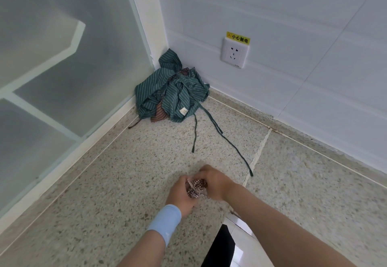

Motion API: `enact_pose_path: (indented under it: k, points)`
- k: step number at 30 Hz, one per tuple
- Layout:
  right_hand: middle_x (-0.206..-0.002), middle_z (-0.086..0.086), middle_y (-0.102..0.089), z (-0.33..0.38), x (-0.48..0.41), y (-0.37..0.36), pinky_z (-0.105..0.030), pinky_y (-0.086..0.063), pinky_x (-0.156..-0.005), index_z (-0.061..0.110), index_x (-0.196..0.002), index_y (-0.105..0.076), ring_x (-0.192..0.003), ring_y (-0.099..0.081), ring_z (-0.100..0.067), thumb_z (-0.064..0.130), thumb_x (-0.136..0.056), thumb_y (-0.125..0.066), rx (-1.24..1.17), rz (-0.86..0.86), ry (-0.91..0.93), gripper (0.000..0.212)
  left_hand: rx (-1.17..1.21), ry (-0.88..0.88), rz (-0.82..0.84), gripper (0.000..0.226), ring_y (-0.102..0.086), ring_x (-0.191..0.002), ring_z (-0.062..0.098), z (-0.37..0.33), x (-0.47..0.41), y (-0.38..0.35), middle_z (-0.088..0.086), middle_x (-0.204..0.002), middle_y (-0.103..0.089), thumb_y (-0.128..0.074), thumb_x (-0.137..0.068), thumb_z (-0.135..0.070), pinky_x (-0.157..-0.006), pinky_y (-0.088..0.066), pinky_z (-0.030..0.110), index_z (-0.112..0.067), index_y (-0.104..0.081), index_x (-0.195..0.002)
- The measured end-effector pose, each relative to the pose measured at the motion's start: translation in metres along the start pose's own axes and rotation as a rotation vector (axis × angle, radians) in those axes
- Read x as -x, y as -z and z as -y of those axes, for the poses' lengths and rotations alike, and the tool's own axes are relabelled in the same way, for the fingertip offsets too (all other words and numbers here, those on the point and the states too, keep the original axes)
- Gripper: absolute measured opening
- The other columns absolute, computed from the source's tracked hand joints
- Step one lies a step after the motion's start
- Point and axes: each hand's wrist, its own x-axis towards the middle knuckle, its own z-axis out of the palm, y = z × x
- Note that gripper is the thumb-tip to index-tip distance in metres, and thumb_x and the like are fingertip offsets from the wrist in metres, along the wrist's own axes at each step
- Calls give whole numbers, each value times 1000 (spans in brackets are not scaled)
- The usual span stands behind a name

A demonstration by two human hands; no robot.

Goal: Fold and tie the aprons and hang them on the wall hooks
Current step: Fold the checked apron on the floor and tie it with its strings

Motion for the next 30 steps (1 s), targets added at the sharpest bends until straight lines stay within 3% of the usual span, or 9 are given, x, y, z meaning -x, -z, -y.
enact_pose_path:
  k: [3,7,9,12,15,18,24,27,30]
  points:
    - [-129,-1,-46,-3,15,10,-23,-43,-100,29,-136,-59,-119,-53,-24,0,-86,-57,-162,-59,-111,58,17,-43,49,49,-62,-93,3,-9,2,9,-6,-108,-67,-73,-78,-15,-74,-50,17,-29,-51,-119]
    - [-138,6,-48,-5,41,43,-35,-28,-113,36,-119,-67,-132,-38,-16,26,-81,-58,-186,-120,-133,41,42,-98,39,51,-57,-103,0,-39,5,20,-13,-109,-65,-79,-75,-18,-66,-44,6,-32,-53,-117]
    - [-135,5,-54,-4,56,59,-30,-34,-108,33,-111,-68,-128,-46,-14,31,-84,-58,-392,-140,-130,28,68,-154,30,54,-57,-106,4,-66,10,22,-11,-108,-66,-80,-76,-19,-72,-43,8,-32,-52,-120]
    - [-90,0,-70,-2,80,83,-34,-48,-79,23,-89,-69,-86,-64,-18,39,-90,-60,-578,-290,-109,18,95,-253,17,65,-56,-109,4,-111,18,20,-10,-112,-61,-82,-74,-16,-79,-43,12,-36,-47,-126]
    - [-61,5,-54,-5,118,113,-28,-37,-58,15,-71,-59,-57,-49,-9,43,-95,-62,-584,-552,-126,36,115,-381,4,73,-55,-111,3,-168,41,14,-10,-115,-59,-83,-72,-15,-84,-47,20,-38,-44,-130]
    - [-57,7,-57,-7,129,134,-27,-39,-57,13,-70,-64,-54,-49,-7,36,-94,-64,-626,-720,-114,34,186,-438,-16,75,-58,-106,5,-202,47,17,-9,-114,-59,-87,-70,-19,-86,-50,26,-36,-47,-130]
    - [-62,8,-66,-3,182,189,-34,-54,-66,19,-72,-71,-60,-61,-11,31,-84,-78,-810,-1048,-12,19,341,-580,22,67,-61,-108,10,-275,79,10,-6,-118,-60,-85,-74,-19,-82,-50,23,-34,-51,-130]
    - [-61,5,-68,3,208,225,-30,-52,-61,20,-69,-70,-59,-63,-14,31,-83,-79,-756,-1162,25,20,336,-628,58,58,-63,-107,15,-317,91,14,-7,-120,-61,-80,-80,-23,-83,-52,25,-32,-52,-130]
    - [-57,5,-65,15,230,264,-27,-47,-53,22,-69,-68,-52,-61,-15,28,-86,-75,-619,-1211,87,20,291,-672,104,44,-63,-109,12,-363,101,24,-5,-122,-62,-68,-90,-34,-95,-52,34,-34,-53,-131]
